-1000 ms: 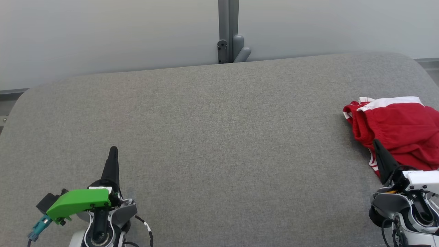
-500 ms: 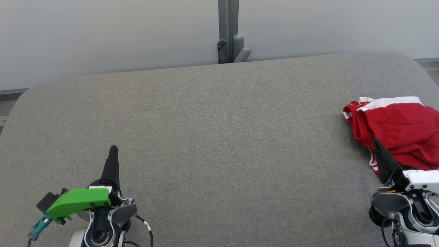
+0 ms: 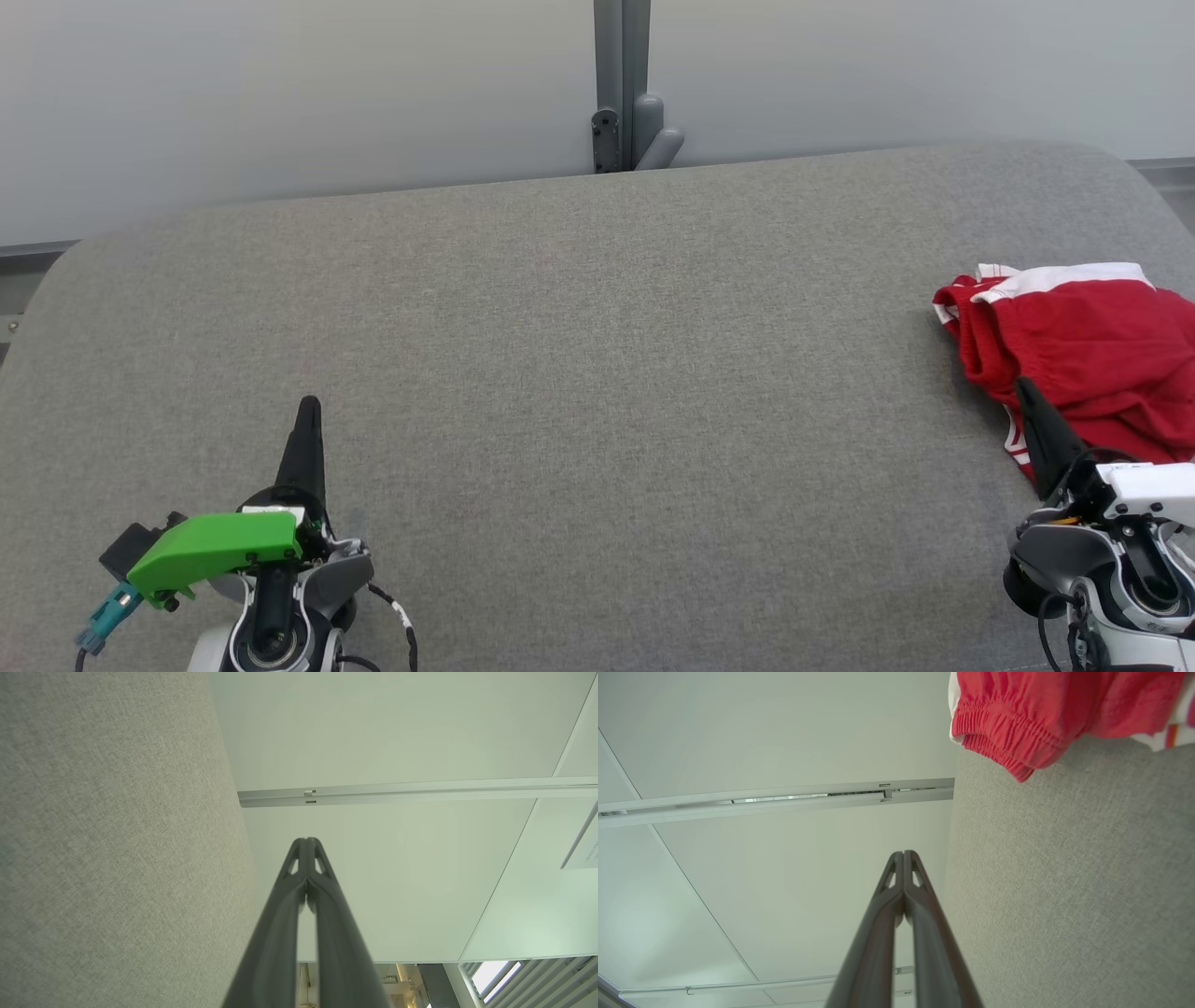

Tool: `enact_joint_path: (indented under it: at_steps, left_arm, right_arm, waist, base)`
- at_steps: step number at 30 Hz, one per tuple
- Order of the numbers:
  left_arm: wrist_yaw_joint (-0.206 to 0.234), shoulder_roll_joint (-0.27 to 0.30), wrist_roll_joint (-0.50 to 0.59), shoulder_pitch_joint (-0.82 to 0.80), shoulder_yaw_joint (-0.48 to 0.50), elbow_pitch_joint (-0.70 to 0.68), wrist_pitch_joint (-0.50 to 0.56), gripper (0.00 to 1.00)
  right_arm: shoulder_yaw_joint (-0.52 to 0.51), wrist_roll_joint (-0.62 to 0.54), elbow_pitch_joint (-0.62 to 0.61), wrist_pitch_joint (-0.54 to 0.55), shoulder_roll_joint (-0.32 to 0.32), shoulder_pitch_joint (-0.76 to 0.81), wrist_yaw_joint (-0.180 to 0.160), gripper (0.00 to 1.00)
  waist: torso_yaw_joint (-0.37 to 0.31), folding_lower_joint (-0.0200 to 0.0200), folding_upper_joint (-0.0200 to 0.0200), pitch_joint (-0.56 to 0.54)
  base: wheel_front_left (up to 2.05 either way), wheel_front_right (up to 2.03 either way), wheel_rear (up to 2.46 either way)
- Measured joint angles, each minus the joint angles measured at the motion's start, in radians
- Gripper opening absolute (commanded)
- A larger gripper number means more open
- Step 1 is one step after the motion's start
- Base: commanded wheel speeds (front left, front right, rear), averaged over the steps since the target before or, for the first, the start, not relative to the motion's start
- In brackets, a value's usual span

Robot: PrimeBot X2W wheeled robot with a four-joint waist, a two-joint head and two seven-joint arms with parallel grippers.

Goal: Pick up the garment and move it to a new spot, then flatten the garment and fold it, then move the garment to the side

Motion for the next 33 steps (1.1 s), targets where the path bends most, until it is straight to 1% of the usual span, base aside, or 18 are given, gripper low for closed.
enact_joint_path:
  at_steps: [33]
  left_arm:
    - [0.0, 0.0, 0.0, 0.0, 0.0, 0.0, 0.0, 0.0]
  right_arm:
    - [-0.001, 0.0, 0.0, 0.001, 0.001, 0.0, 0.0, 0.0]
  waist:
    - [0.0, 0.0, 0.0, 0.0]
  base:
    - [0.0, 0.0, 0.0]
